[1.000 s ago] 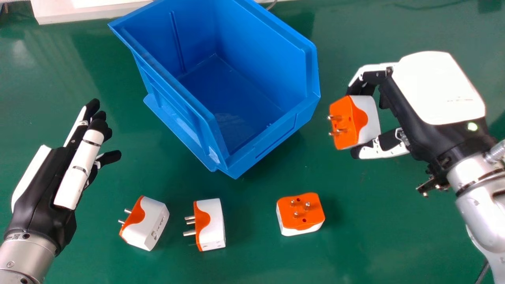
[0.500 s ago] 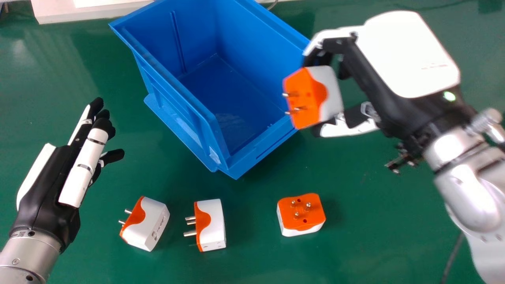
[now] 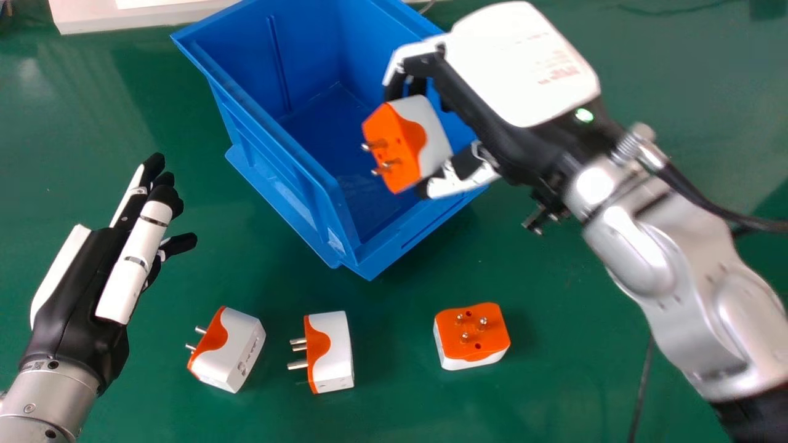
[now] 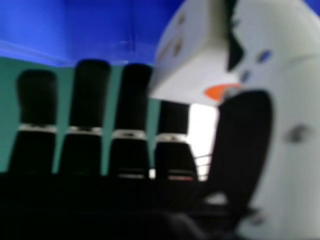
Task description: Pick all objects and put in blue box
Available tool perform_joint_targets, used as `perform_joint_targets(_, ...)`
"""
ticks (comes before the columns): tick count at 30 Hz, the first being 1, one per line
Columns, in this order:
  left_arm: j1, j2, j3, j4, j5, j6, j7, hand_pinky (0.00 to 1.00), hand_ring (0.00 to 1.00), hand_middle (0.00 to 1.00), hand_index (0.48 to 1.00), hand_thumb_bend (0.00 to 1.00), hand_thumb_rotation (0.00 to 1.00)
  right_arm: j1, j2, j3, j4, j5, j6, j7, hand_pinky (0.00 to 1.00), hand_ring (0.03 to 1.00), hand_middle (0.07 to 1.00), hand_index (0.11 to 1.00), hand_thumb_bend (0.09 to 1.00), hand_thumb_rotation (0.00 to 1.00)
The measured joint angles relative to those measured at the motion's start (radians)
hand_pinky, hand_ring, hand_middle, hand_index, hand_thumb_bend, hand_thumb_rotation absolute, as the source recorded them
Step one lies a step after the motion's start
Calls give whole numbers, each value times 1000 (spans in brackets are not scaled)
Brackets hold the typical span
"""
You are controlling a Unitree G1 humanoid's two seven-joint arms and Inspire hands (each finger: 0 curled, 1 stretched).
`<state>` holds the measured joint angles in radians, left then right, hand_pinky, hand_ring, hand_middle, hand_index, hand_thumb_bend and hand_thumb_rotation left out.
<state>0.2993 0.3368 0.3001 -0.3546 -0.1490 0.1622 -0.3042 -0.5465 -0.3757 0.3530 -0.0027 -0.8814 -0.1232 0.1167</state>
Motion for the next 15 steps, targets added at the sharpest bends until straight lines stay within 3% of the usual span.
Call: perform_joint_targets(15,31,-13,-2,-24,-2,0,1,887,974,1000,1000,407,1000,-247,106,99,374,-68,35,-80,325,443,536,531,491,0)
